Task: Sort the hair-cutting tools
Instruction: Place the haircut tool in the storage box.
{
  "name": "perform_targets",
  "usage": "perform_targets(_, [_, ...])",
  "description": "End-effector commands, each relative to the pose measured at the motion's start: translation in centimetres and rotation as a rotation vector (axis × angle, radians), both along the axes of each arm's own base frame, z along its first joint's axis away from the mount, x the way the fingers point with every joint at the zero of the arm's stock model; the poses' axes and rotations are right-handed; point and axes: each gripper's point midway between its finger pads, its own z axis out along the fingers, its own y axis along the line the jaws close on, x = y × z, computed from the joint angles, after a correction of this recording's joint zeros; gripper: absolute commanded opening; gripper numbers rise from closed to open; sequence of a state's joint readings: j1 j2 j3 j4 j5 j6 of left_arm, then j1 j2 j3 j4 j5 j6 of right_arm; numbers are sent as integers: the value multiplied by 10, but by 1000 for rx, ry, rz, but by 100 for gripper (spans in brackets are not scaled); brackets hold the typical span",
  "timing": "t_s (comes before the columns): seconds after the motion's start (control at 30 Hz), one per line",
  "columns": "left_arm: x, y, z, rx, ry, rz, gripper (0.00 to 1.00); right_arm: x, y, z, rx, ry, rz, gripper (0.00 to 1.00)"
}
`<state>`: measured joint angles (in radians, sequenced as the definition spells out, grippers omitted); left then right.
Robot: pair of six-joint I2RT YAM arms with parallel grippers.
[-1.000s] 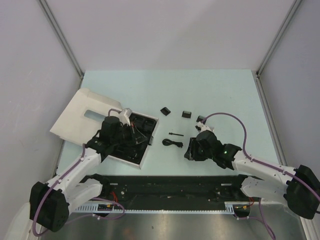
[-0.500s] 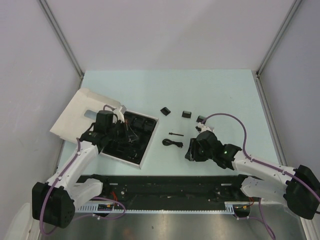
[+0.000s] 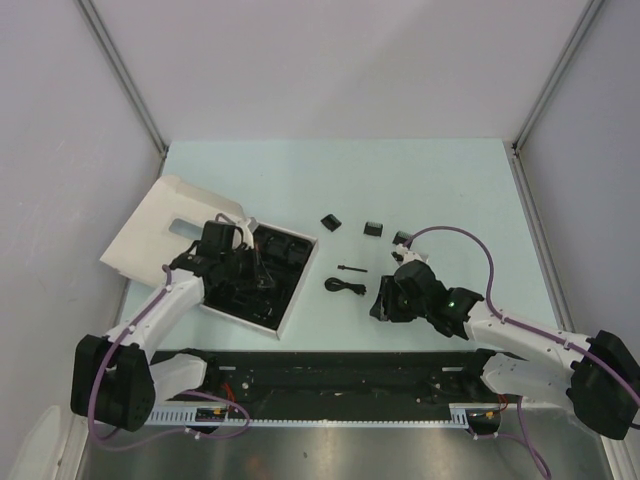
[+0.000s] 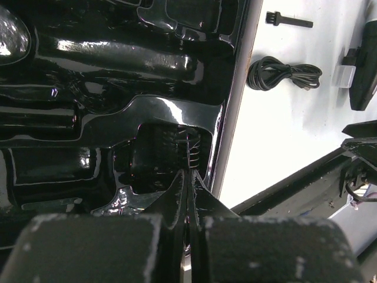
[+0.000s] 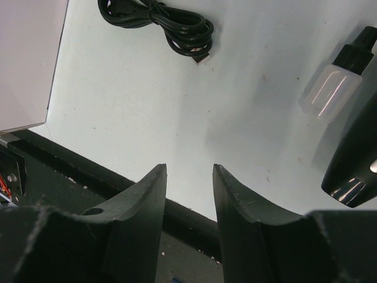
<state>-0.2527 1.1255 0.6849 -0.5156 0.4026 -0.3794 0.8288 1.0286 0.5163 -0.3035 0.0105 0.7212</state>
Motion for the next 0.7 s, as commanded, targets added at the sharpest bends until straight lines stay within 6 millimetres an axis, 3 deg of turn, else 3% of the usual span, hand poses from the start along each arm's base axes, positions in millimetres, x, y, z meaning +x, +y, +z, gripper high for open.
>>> perform_targets(0.0, [9,-5,13,-21,-50,-39,0,4,2,5,17,-26,5,43])
perform_targets(0.37, [4,-20,12,-135,-41,-58,0,4,0,7,19,-33,4,43])
perform_targets(0.67, [4,-15,0,-109,-10,-9,0,5,0,8,22,-34,1,43])
